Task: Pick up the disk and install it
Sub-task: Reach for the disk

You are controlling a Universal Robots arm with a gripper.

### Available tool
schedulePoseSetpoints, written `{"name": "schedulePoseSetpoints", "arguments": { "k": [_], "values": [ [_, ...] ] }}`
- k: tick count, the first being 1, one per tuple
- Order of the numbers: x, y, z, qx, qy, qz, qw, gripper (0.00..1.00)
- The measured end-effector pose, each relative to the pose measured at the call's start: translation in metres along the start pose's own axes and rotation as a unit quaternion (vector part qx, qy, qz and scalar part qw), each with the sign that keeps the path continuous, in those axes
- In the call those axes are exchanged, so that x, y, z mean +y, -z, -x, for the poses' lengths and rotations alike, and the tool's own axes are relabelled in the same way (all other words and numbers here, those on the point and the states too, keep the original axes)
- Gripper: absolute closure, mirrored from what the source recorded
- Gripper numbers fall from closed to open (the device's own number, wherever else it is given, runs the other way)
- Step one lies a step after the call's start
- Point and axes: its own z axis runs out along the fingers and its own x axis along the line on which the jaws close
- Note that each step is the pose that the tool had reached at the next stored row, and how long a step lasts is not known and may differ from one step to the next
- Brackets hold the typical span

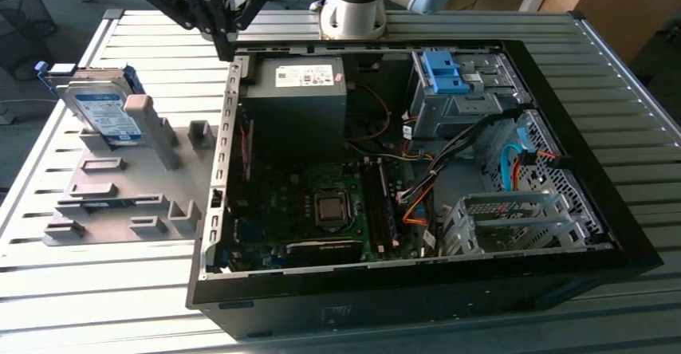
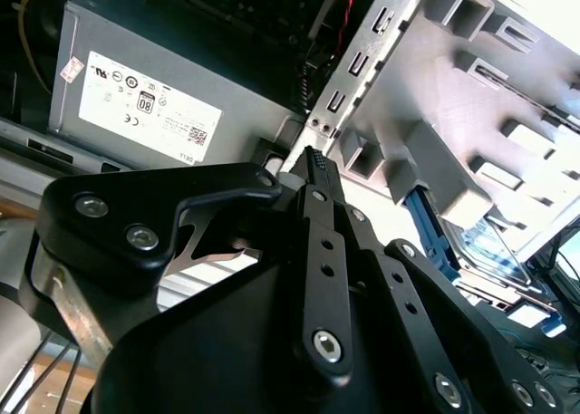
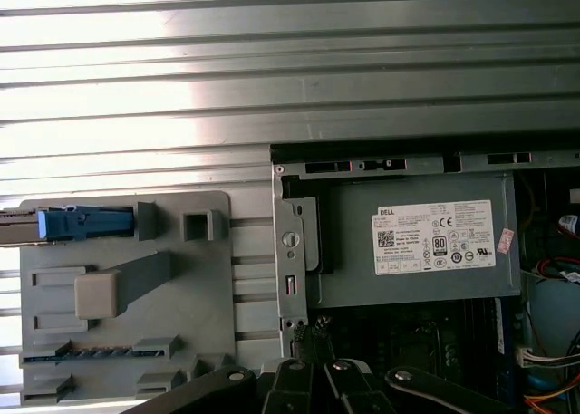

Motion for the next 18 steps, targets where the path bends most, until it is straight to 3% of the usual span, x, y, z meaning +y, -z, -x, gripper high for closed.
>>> {"name": "schedulePoseSetpoints", "arguments": {
  "k": [18],
  "values": [
    [-0.0003,0.0001,-0.0042,0.0,0.0,0.0,1.0,0.89]
  ]
}}
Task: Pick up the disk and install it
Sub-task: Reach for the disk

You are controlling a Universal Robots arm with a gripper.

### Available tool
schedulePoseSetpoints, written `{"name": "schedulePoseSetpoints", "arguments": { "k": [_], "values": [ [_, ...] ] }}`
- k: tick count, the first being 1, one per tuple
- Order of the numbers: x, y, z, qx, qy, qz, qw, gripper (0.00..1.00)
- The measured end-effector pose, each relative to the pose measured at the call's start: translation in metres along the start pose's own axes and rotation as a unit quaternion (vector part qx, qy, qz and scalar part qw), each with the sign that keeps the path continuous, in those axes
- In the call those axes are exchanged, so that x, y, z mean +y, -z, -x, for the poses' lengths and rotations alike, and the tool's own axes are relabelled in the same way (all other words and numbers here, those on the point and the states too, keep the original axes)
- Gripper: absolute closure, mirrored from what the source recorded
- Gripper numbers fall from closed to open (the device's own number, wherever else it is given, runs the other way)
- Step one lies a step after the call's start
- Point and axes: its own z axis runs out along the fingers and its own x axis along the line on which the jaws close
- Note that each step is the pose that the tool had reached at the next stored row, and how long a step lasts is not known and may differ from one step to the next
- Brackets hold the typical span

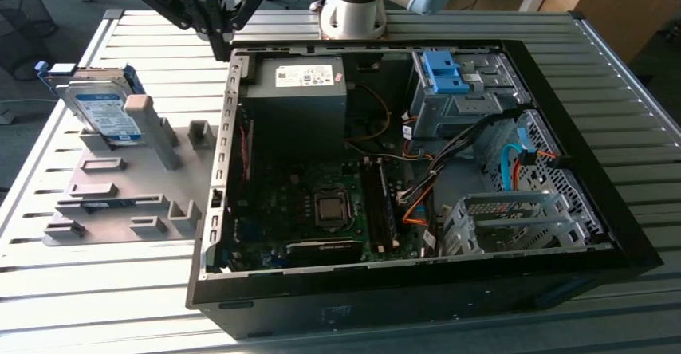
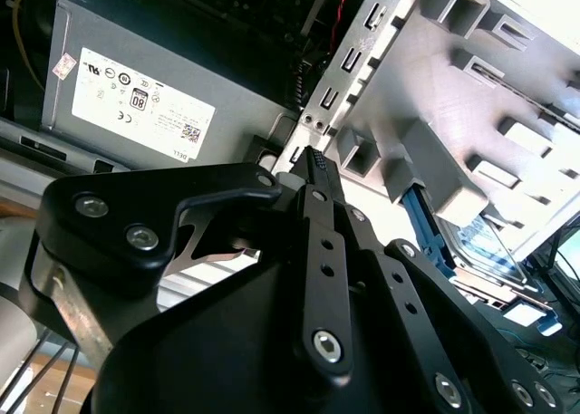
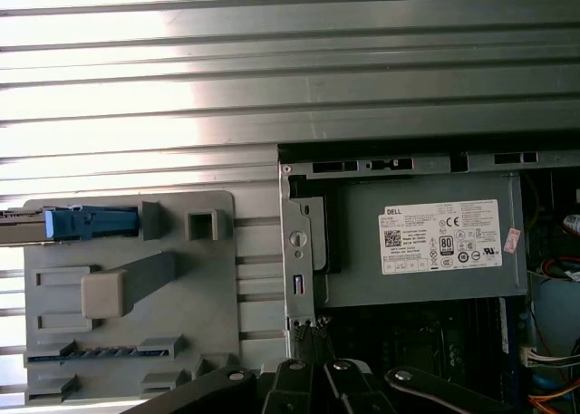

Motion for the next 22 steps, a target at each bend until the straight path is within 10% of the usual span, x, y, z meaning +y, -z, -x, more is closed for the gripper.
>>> {"name": "schedulePoseSetpoints", "arguments": {
  "k": [22],
  "values": [
    [-0.0005,0.0001,-0.0069,0.0,0.0,0.0,1.0,0.89]
  ]
}}
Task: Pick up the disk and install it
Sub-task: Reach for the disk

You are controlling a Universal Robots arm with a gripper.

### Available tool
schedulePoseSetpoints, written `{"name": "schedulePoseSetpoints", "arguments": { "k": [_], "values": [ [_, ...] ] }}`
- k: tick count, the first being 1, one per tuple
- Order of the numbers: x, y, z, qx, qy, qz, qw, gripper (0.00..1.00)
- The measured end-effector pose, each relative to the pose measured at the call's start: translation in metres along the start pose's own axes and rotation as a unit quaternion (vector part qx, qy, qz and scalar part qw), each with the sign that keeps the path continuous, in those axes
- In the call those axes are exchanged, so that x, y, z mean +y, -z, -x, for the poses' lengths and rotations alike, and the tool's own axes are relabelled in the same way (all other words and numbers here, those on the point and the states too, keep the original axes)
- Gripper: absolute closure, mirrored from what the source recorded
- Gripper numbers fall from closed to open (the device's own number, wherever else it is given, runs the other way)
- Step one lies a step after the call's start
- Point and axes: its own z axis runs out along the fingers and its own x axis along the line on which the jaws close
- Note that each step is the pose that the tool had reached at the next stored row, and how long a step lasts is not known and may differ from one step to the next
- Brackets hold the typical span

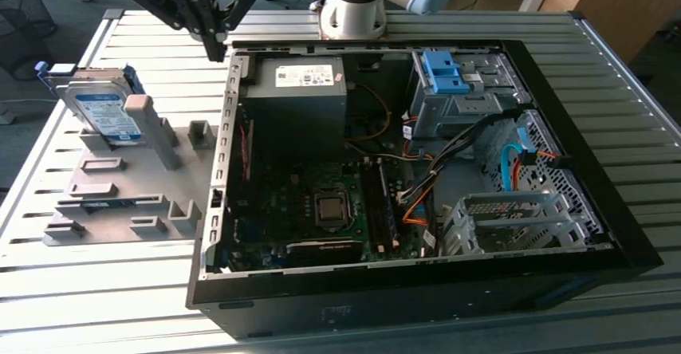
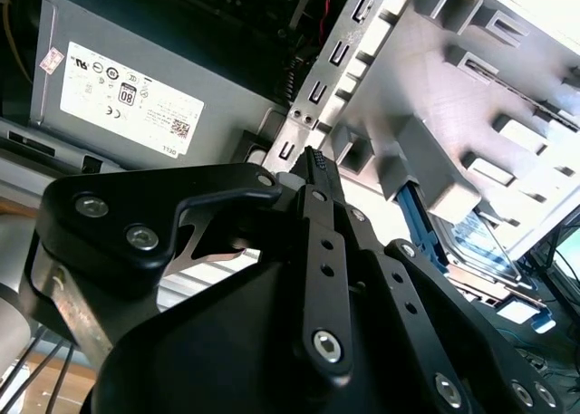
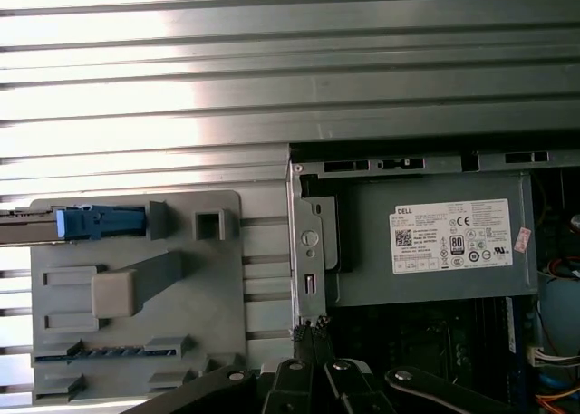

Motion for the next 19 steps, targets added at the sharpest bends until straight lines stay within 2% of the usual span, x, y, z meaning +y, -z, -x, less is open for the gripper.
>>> {"name": "schedulePoseSetpoints", "arguments": {
  "k": [3,5,19],
  "values": [
    [-0.0001,0.0,-0.0005,0.0,0.0,0.0,1.0,0.89],
    [-0.0008,0.0002,-0.01,0.0,0.0,0.0,1.0,0.89],
    [-0.001,0.0003,-0.0129,0.0,0.0,0.0,1.0,0.89]
  ]
}}
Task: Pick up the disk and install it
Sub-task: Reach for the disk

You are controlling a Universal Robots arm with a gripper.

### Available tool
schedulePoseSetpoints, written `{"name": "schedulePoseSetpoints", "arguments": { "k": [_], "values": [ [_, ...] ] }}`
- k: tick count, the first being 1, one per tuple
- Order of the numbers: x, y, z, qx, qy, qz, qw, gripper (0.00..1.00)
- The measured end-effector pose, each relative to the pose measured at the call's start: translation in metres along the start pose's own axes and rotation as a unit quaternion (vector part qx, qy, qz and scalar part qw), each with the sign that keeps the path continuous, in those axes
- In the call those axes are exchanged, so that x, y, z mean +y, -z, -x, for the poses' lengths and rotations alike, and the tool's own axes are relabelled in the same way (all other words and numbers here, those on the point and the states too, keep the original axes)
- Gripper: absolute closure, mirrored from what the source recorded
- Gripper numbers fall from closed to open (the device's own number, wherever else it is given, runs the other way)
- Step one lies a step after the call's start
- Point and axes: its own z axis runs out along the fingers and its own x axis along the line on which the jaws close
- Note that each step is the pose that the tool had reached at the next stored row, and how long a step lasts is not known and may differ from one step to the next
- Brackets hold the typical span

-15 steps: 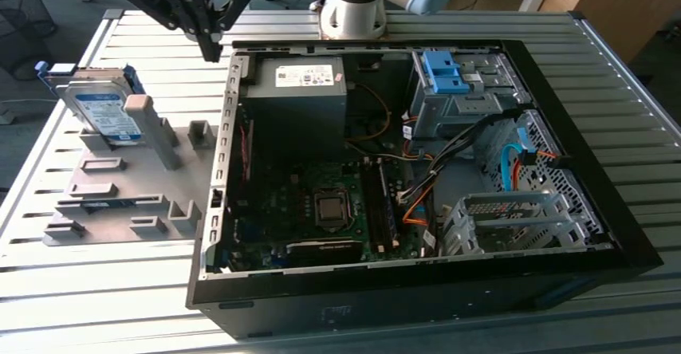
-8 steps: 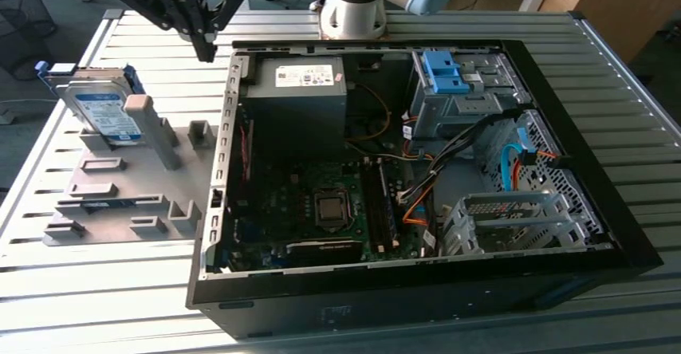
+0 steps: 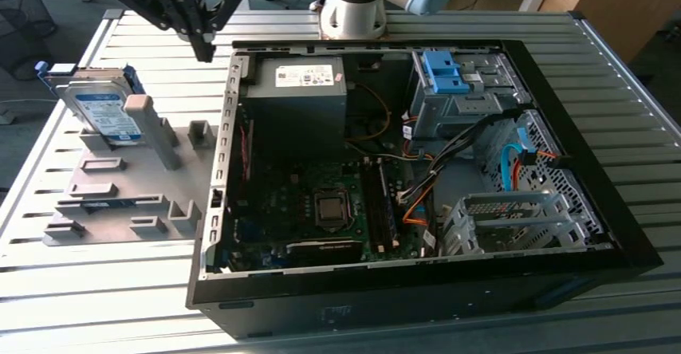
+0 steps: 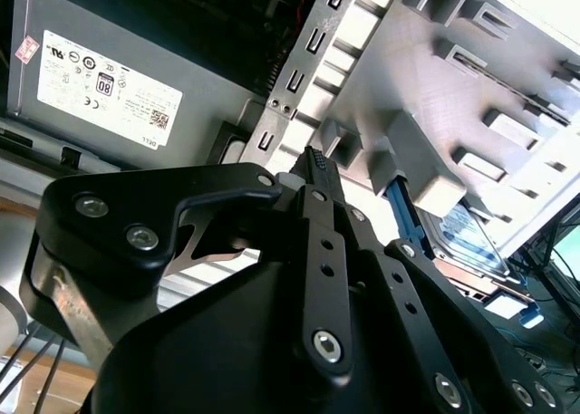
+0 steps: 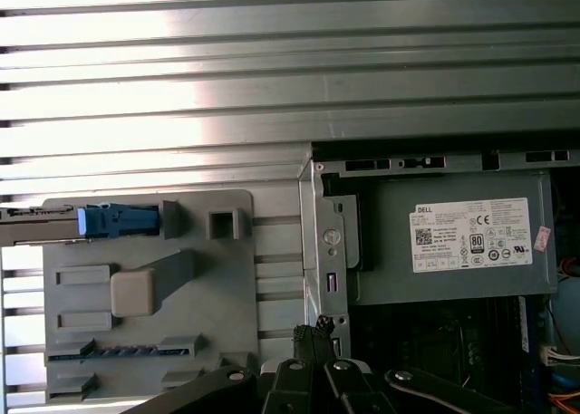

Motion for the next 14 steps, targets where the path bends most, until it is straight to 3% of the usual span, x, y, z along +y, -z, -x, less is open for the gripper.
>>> {"name": "schedulePoseSetpoints", "arguments": {
  "k": [6,14],
  "values": [
    [-0.0002,0.0001,-0.0025,0.0,0.0,0.0,1.0,0.89],
    [-0.0007,0.0002,-0.0175,0.0,0.0,0.0,1.0,0.89]
  ]
}}
